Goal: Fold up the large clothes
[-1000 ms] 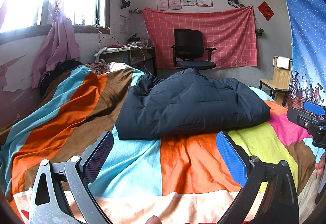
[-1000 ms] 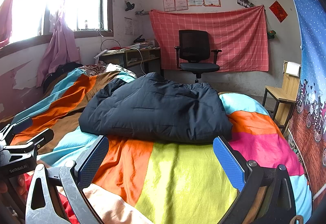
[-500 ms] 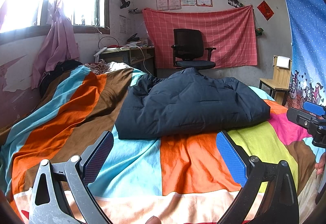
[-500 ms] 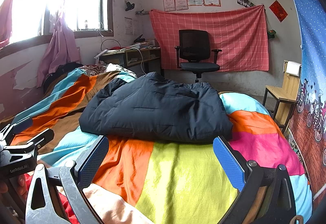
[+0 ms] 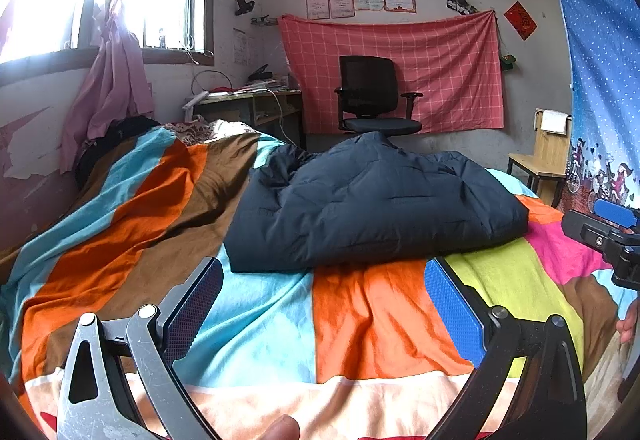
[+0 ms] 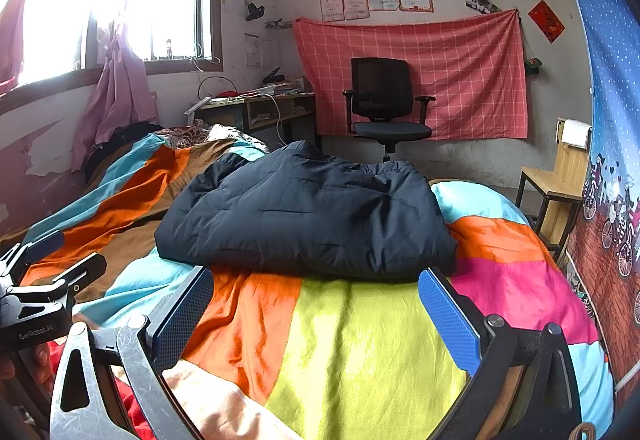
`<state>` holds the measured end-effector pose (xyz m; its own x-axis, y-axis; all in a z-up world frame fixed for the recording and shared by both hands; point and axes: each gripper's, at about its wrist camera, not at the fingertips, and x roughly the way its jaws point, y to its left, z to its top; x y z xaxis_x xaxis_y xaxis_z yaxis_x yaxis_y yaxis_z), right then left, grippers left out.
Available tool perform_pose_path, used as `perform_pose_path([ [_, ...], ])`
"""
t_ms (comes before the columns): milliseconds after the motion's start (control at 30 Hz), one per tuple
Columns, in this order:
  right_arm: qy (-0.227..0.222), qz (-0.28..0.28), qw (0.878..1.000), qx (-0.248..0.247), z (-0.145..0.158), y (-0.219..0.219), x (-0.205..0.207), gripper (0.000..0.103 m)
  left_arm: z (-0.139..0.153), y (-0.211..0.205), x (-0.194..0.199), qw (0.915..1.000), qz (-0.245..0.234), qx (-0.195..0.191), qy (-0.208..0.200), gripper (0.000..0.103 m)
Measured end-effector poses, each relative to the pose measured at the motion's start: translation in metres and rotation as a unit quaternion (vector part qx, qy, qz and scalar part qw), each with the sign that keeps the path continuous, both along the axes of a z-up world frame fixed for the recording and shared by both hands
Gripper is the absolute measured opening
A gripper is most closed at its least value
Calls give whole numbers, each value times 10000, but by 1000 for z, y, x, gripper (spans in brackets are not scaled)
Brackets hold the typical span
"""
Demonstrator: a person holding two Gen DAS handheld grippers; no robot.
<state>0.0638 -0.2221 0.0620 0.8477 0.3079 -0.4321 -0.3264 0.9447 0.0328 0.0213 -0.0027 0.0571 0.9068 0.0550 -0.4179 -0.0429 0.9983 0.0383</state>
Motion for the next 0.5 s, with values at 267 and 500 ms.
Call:
perform_pose_path([
  [267, -13, -12, 10000, 17, 3, 2, -1, 103, -4, 5, 4, 9999, 1, -85, 109, 99],
  [500, -15, -17, 10000, 15, 2, 1, -1, 103, -4, 4, 4, 9999, 9, -81, 105, 99],
])
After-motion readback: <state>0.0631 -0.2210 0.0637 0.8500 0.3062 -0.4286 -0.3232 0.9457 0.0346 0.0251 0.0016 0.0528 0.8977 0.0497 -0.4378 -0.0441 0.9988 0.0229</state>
